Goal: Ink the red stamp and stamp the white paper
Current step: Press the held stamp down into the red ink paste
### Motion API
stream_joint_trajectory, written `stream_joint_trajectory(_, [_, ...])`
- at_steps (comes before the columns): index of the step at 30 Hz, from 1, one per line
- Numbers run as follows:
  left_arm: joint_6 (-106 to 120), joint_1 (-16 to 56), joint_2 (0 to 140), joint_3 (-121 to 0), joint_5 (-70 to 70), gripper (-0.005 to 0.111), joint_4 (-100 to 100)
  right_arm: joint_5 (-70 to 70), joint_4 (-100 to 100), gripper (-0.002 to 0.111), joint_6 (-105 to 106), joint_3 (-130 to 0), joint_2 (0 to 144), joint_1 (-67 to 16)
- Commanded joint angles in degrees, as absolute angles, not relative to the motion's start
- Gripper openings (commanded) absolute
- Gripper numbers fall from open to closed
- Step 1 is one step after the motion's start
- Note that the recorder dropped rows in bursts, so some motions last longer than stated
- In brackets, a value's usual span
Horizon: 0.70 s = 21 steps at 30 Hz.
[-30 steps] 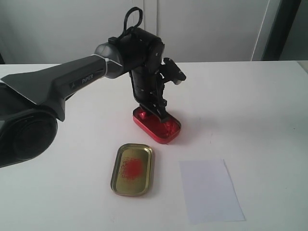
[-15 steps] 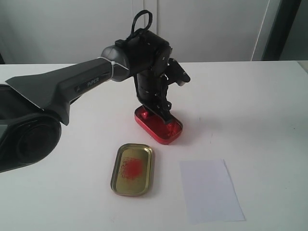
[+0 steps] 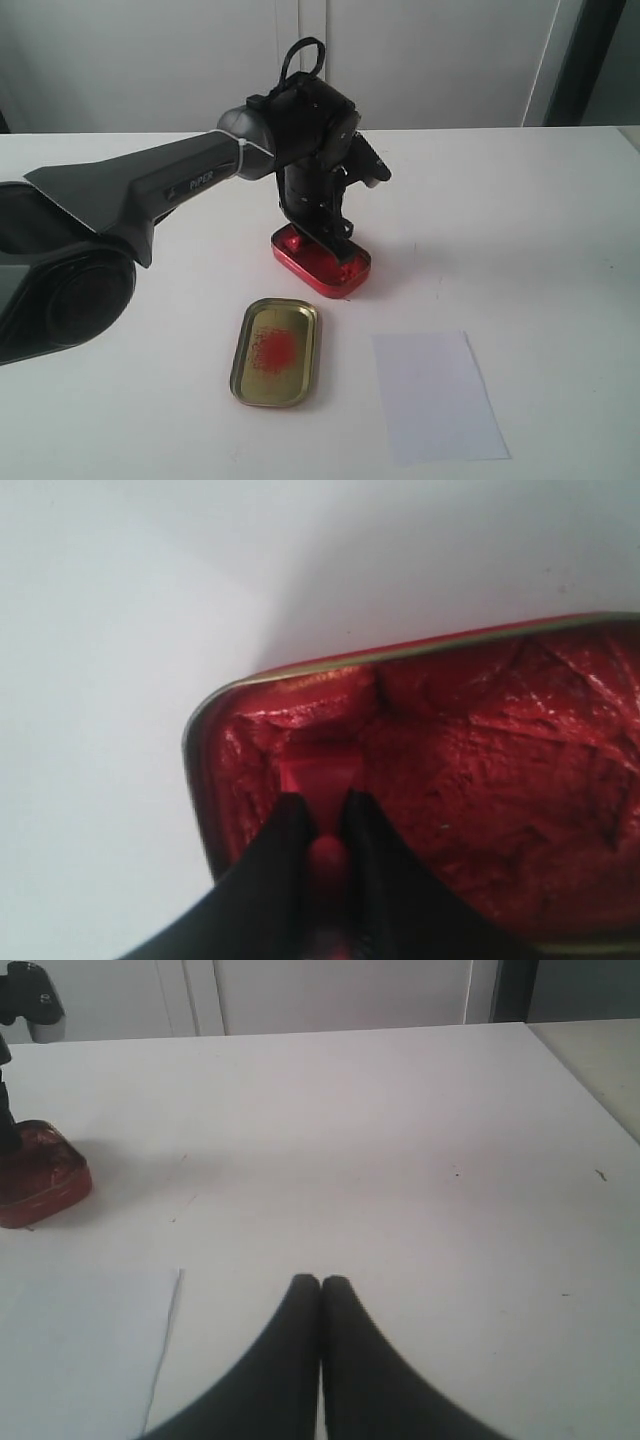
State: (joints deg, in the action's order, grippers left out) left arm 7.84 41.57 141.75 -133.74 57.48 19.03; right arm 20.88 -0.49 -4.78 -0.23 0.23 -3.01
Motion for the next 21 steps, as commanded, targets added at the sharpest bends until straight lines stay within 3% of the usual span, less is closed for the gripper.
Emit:
stream_joint_trajectory(1, [7.31,43.13,140.56,-134.41,58.36,0.000,20.37,20.07,-0.95,0.000,-4.79,0.00,0.00,-2.69])
stream_joint_trajectory(21, [7.31,43.55,137.67,-134.97,58.66,0.000,21.92,20.07,-0.95,0.000,-4.79,0.00,0.00,-2.69])
